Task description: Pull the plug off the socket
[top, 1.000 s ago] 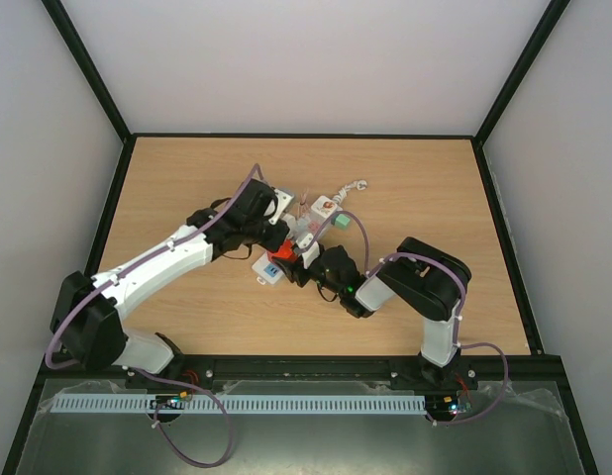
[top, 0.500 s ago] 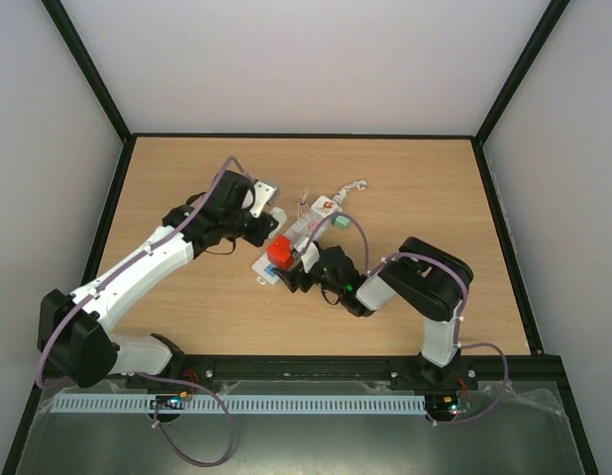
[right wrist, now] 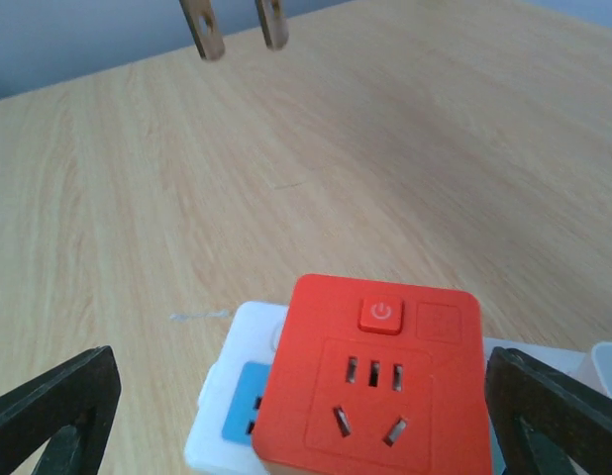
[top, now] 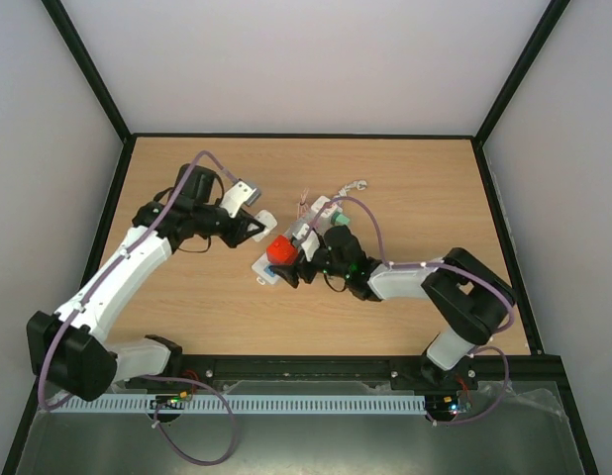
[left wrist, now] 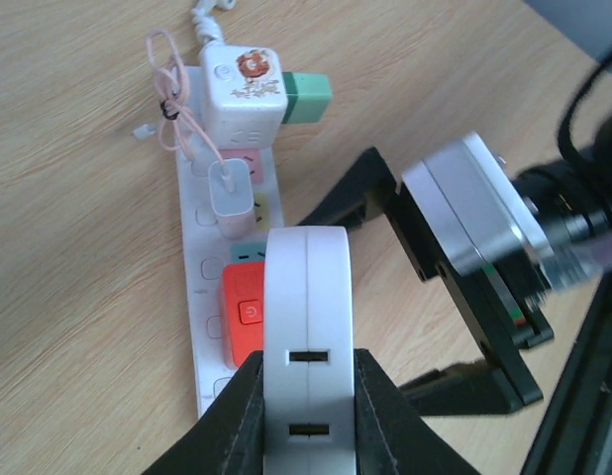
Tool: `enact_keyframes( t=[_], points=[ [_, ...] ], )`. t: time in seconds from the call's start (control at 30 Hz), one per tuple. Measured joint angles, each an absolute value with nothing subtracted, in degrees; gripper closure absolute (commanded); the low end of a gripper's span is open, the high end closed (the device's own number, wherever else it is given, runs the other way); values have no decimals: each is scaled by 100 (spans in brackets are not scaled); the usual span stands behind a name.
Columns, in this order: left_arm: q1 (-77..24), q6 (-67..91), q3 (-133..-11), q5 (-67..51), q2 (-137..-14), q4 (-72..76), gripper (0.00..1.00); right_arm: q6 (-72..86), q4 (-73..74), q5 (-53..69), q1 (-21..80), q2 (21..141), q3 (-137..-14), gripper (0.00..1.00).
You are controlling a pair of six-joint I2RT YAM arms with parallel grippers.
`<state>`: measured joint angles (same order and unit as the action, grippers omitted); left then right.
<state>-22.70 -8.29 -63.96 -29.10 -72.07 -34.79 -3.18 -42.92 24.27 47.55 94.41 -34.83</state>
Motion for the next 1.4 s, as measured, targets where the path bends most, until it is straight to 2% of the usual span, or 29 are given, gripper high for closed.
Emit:
enact_keyframes(
  t=[0.37,0.53,0.77,1.4],
  points=[
    [-1994,-2204,-6401,-4377,-6816,-4134,95,-1837,93,4644,3900,8525,-5146,1],
    [-1994,-2512,-6401,-4757,-6720,-4230,95,-2058,1245,5210,3815,7870,-5277,5],
    [-2023,-2718,-6320,-5253,-6700,-4289,93,-1588,1566,5546,3815,7349,-5537,15],
    [-2261,-2998,-6073,-5752,-6567,-4410,91,-32,1122,6368,3815,7660,-5940,48]
  ],
)
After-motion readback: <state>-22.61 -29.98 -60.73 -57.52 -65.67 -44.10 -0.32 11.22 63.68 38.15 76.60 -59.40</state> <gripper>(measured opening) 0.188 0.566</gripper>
